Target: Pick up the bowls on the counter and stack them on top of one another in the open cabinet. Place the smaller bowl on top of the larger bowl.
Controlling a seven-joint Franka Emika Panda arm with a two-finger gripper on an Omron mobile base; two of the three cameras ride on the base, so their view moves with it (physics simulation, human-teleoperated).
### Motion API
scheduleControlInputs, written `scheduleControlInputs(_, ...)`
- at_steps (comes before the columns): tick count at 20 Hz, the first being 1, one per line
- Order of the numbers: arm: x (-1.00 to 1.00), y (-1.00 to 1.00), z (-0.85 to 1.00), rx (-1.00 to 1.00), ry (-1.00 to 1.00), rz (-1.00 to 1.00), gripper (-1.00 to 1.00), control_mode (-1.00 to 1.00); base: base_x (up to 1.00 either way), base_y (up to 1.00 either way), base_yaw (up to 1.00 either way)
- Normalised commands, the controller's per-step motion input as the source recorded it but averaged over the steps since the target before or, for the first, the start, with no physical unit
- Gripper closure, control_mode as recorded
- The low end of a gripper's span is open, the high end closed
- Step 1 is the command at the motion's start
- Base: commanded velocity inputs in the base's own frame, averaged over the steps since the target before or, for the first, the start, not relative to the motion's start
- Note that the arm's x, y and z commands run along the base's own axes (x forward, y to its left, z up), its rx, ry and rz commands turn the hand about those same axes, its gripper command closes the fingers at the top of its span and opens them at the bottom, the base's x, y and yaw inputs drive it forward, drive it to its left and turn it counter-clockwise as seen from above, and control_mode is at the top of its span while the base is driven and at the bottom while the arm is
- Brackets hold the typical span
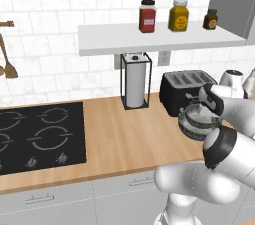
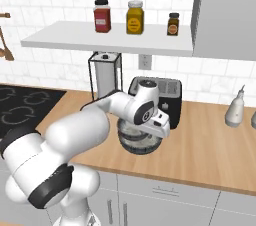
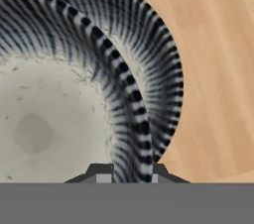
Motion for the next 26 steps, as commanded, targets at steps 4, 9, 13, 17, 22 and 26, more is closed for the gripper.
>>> scheduleControlInputs(4, 0.0, 0.0, -0.45, 0.0, 0.0, 0.0, 1.0, -1.0, 0.0, 0.0, 0.0)
scheduleControlInputs(9, 0.0, 0.0, -0.36, 0.0, 0.0, 0.0, 1.0, -1.0, 0.0, 0.0, 0.0)
scheduleControlInputs(13, 0.0, 0.0, -0.04, 0.0, 0.0, 0.0, 1.0, -1.0, 0.0, 0.0, 0.0)
scheduleControlInputs(17, 0.11, 0.0, 0.0, 0.0, -0.02, 0.0, 1.0, -1.0, 0.0, 0.0, 0.0)
scheduleControlInputs(22, 0.27, 0.0, 0.05, 0.0, -0.03, 0.0, 1.0, -1.0, 0.0, 0.0, 0.0)
scheduleControlInputs(26, 0.28, 0.0, 0.04, 0.0, -0.01, 0.0, 1.0, -1.0, 0.0, 0.0, 0.0)
